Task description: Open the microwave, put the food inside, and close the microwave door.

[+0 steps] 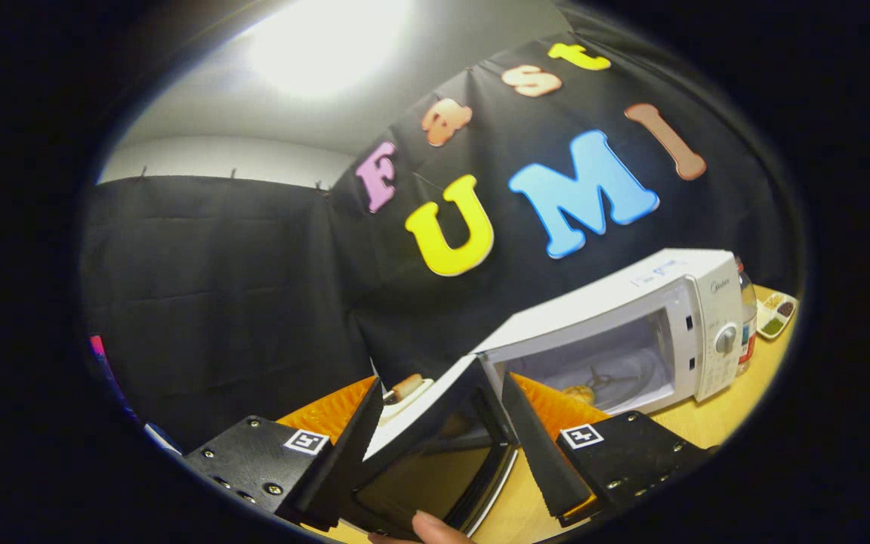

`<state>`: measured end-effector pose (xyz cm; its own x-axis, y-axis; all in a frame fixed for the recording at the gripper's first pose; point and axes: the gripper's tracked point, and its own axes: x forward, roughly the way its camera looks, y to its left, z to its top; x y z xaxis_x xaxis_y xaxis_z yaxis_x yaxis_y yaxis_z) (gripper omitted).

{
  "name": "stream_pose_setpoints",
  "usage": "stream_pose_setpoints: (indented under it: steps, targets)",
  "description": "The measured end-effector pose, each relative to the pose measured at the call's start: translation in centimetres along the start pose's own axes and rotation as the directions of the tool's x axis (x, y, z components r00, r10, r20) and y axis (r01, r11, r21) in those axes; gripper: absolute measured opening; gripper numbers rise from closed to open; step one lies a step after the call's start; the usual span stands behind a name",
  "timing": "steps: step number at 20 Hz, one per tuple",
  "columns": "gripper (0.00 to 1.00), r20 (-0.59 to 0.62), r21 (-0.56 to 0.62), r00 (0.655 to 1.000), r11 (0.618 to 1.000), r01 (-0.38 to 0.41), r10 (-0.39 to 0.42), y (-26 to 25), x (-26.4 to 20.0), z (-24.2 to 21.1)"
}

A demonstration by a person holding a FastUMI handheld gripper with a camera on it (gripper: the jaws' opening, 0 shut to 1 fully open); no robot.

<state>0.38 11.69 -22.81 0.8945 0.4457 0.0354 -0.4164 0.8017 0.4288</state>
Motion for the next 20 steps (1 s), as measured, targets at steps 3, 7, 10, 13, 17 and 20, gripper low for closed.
stream_pose_setpoints:
  steps: [3, 7, 10, 13, 17, 20]
  targets:
    - [0.95, 0.023, -0.071, 0.995, 0.993, -0.095, 0.097, 4.2, -2.7, 0.0]
    - [0.95, -0.061, -0.101, 0.981, 0.976, -0.191, 0.186, 8.2, -4.8, -1.8]
    - [0.87, -0.094, -0.160, 0.964, 0.952, -0.262, 0.250, 11.2, -5.8, -3.1]
    - [0.75, -0.181, -0.186, 0.932, 0.920, -0.345, 0.313, 14.2, -6.5, -6.4]
    - [0.38, -0.311, -0.225, 0.901, 0.898, -0.378, 0.301, 15.6, -5.5, -11.9]
    - [0.22, -0.392, -0.280, 0.882, 0.880, -0.385, 0.261, 15.2, -4.3, -15.9]
